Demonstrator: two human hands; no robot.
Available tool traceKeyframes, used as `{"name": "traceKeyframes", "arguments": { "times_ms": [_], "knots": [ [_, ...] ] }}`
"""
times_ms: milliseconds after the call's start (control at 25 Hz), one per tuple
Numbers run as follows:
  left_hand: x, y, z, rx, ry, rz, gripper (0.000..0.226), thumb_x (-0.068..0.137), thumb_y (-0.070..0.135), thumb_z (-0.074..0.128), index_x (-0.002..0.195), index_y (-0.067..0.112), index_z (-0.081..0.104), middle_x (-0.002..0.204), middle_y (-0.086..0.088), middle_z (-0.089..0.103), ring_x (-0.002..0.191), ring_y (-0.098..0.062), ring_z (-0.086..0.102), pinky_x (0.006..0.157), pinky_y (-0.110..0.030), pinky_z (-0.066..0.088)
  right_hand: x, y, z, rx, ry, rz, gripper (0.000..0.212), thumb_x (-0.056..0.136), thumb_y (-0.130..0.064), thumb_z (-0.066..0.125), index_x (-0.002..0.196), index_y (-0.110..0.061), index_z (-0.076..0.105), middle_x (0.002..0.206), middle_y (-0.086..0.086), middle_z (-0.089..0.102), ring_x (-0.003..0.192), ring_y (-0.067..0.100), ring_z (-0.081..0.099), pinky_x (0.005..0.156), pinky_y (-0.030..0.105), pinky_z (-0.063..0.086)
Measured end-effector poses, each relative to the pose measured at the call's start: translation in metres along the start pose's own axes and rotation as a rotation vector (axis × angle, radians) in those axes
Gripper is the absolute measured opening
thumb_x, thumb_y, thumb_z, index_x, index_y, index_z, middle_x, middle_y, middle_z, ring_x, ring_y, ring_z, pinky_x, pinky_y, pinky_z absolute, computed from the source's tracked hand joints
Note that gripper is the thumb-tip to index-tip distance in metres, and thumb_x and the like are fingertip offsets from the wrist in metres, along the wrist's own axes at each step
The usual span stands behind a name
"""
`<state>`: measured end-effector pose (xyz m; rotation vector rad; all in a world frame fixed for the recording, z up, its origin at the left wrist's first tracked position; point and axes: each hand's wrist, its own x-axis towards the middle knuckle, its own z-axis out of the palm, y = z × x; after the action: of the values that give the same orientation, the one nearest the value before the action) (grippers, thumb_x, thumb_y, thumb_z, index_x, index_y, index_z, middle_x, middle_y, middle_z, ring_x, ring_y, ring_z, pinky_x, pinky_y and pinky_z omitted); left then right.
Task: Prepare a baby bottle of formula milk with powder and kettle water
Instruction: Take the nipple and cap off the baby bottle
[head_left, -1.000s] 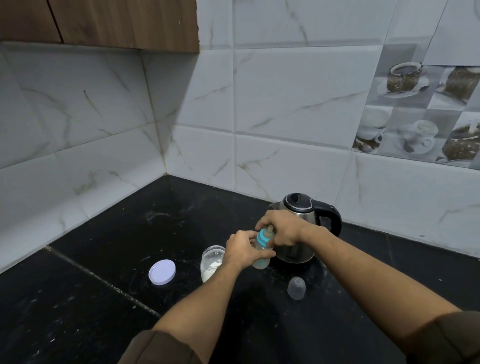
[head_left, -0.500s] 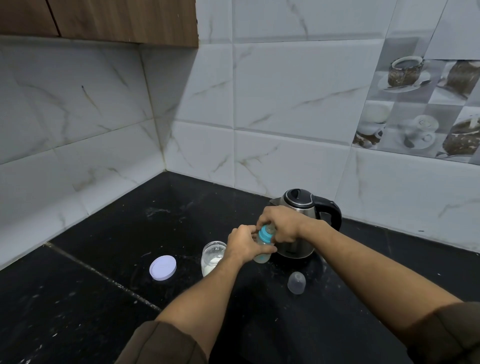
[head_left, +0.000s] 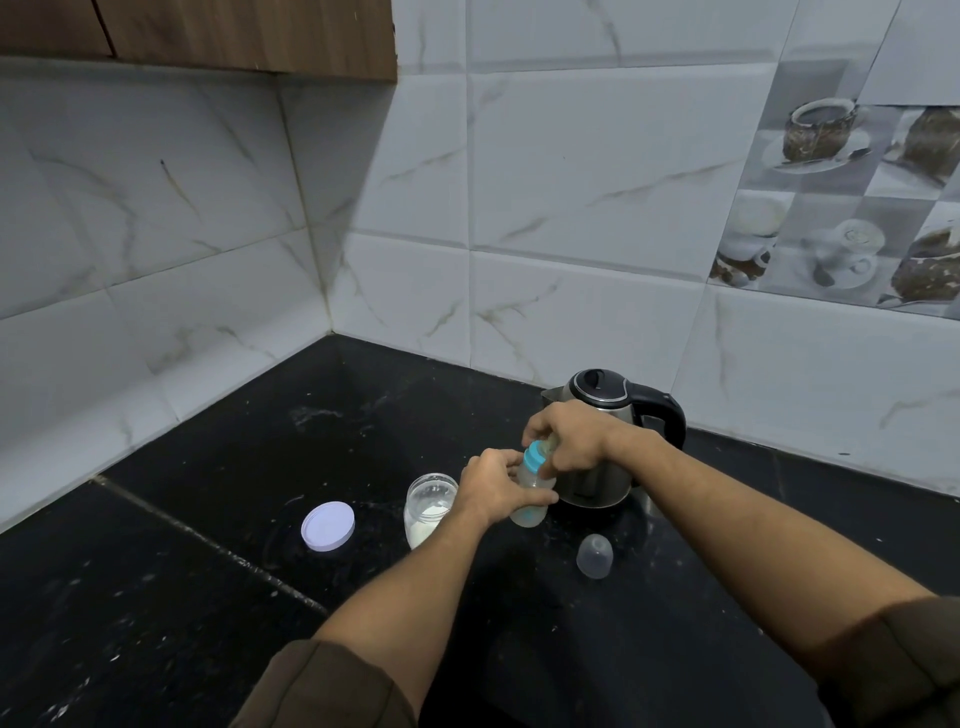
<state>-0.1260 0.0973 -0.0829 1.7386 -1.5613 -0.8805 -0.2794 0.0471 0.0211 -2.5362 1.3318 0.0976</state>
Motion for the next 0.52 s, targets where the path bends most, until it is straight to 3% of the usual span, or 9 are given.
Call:
{"name": "traceKeyframes", "arguments": {
  "times_ms": [240, 360, 520],
  "knots": [
    [-0.012, -0.014, 0.015, 0.005, 0.054, -0.068, 0.053, 0.062, 0.049, 0.096, 0.106, 0.028, 0.076, 0.096, 0.011, 0.078, 0.093, -0.008, 0.073, 0.090, -0.038, 0.061, -0.014, 0.015, 0.008, 0.032, 0.069, 0.044, 0.041, 0.076, -0.033, 0.084, 0.113, -0.024, 0.067, 0.104, -0.007, 0.066, 0.093, 0.015, 0.061, 0.076, 0.026, 0.045],
    [-0.018, -0.017, 0.024, 0.003, 0.083, -0.085, 0.054, 0.066, 0.047, 0.094, 0.112, 0.028, 0.074, 0.102, 0.009, 0.078, 0.098, -0.011, 0.072, 0.093, -0.040, 0.059, -0.029, 0.025, 0.025, 0.014, 0.027, 0.091, 0.036, 0.074, -0.038, 0.085, 0.100, -0.029, 0.061, 0.095, -0.011, 0.063, 0.091, 0.016, 0.061, 0.073, 0.028, 0.046],
    [-0.022, -0.020, 0.032, -0.004, 0.145, -0.121, 0.050, 0.069, 0.046, 0.091, 0.111, 0.028, 0.073, 0.103, 0.007, 0.077, 0.101, -0.016, 0.071, 0.095, -0.041, 0.057, -0.047, 0.028, 0.054, -0.068, -0.081, 0.132, 0.039, 0.073, -0.041, 0.086, 0.103, -0.029, 0.065, 0.098, -0.007, 0.065, 0.092, 0.018, 0.062, 0.078, 0.032, 0.054]
  ]
}}
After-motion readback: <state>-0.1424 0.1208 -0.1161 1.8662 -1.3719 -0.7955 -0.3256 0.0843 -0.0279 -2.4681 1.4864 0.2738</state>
